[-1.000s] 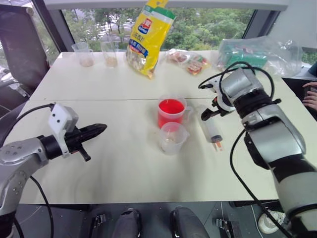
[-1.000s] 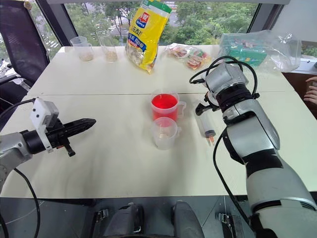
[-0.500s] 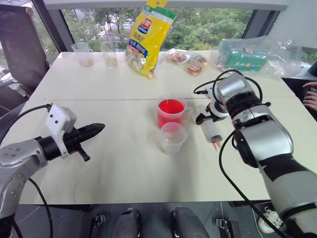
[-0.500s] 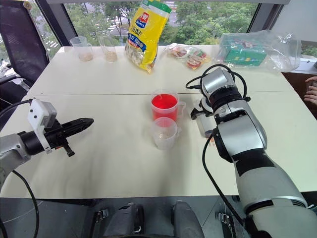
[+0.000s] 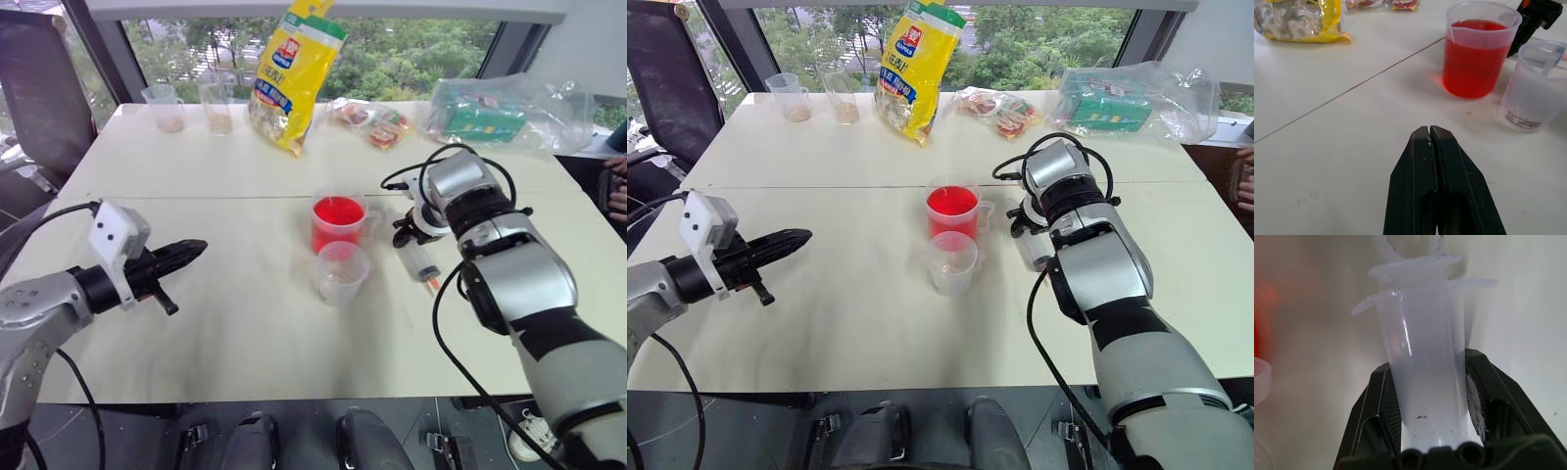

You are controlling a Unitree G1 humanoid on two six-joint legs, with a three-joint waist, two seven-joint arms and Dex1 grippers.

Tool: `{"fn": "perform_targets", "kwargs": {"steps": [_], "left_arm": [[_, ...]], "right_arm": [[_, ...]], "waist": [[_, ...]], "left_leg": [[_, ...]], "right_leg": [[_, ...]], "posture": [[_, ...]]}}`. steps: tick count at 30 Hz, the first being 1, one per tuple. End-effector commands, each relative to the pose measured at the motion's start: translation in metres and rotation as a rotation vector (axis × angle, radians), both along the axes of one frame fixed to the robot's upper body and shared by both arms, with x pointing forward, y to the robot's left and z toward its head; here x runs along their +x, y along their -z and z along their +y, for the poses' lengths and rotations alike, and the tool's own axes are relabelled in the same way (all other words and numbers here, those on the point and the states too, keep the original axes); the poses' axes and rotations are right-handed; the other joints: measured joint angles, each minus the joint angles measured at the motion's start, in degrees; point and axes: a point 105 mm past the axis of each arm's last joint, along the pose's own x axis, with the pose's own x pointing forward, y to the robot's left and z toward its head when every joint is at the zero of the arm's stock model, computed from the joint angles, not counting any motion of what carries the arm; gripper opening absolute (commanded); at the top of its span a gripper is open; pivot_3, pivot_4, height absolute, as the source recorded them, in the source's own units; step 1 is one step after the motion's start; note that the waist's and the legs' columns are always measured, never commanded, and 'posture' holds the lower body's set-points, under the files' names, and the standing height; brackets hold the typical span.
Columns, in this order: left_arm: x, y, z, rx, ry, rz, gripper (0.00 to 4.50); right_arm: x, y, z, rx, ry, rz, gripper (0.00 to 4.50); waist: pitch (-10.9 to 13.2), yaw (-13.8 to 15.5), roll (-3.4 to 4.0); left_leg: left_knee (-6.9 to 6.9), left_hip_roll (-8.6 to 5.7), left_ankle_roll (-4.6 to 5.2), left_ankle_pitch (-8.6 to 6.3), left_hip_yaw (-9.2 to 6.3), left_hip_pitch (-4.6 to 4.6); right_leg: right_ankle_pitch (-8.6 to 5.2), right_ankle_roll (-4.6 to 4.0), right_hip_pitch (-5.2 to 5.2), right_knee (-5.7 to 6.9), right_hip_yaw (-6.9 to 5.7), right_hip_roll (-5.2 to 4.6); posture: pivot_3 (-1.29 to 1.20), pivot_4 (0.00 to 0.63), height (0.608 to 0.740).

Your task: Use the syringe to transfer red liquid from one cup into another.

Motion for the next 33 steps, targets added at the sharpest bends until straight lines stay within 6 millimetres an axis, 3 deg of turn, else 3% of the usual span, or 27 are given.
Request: {"fn": "perform_targets", "kwargs": {"steps": [1, 4, 9, 12, 14, 20, 26, 29, 33], "left_arm": [[0.002, -0.01, 0.001, 0.019, 0.003, -0.044, 0.0], [0.004, -0.012, 0.002, 0.022, 0.002, -0.05, 0.0], [0.008, -0.018, 0.004, 0.022, 0.007, -0.062, 0.0], [0.011, -0.023, 0.005, 0.02, 0.014, -0.07, 0.0], [0.015, -0.029, 0.004, 0.01, 0.024, -0.079, 0.0], [0.026, -0.046, -0.001, -0.009, 0.061, -0.105, 0.0], [0.035, -0.064, -0.007, -0.034, 0.102, -0.135, 0.0], [0.038, -0.071, -0.01, -0.045, 0.12, -0.147, 0.0], [0.04, -0.078, -0.016, -0.06, 0.15, -0.156, 0.0]], "right_arm": [[-0.001, -0.011, -0.023, -0.013, 0.088, -0.036, 1.41], [0.007, -0.035, -0.038, -0.005, 0.118, -0.161, 1.41], [0.023, -0.086, -0.046, 0.014, 0.08, -0.529, 1.41], [0.023, -0.115, -0.036, 0.106, 0.036, -0.72, 1.41], [0.021, -0.145, -0.024, 0.203, -0.015, -0.928, 1.41], [-0.01, -0.203, 0.02, 0.631, -0.202, -1.284, 1.41], [-0.059, -0.203, 0.074, 0.785, -0.61, -1.378, 1.41], [-0.071, -0.186, 0.09, 0.758, -0.728, -1.371, 1.41], [-0.072, -0.154, 0.102, 0.677, -0.803, -1.369, 1.41]], "waist": [[0.0, 0.37, 0.0], [0.02, 0.79, 0.03], [0.02, 0.43, 0.03], [0.03, 0.15, 0.05], [0.03, 0.14, 0.05], [0.03, 0.15, 0.05], [0.03, 0.68, 0.05], [0.03, 0.69, 0.05], [0.03, 0.65, 0.04]], "left_leg": [[0.0, 0.0, 0.0, 0.0, -0.01, 0.0], [-0.01, -0.01, 0.0, 0.0, 0.0, -0.04], [-0.03, 0.0, 0.0, 0.0, 0.01, -0.08], [-0.07, 0.05, 0.0, 0.0, 0.0, -0.07], [-0.09, 0.05, 0.0, 0.0, -0.01, -0.06], [-0.07, 0.05, 0.0, 0.0, 0.01, -0.07], [-0.06, 0.03, 0.0, 0.0, 0.0, -0.07], [-0.03, 0.03, 0.0, 0.01, -0.01, -0.06], [0.01, 0.03, 0.0, 0.01, -0.01, -0.06]], "right_leg": [[0.0, 0.0, 0.0, 0.0, -0.01, 0.0], [0.0, 0.0, -0.03, -0.07, -0.01, -0.02], [0.0, 0.0, -0.08, -0.09, 0.0, 0.02], [0.0, 0.0, -0.11, -0.04, 0.01, 0.11], [0.0, 0.0, -0.12, -0.01, 0.0, 0.11], [0.03, 0.05, -0.1, -0.01, 0.0, 0.09], [0.04, 0.07, -0.06, -0.05, -0.01, 0.06], [0.04, 0.08, -0.04, -0.03, -0.02, 0.07], [0.05, 0.09, -0.04, -0.02, -0.02, 0.07]], "posture": [[0.0, 0.15, 0.74], [0.0, 0.15, 0.74], [0.0, 0.15, 0.74], [0.0, 0.15, 0.74], [0.0, 0.15, 0.74], [0.0, 0.15, 0.74], [0.0, 0.15, 0.74], [0.0, 0.15, 0.74], [0.0, 0.15, 0.74]]}}
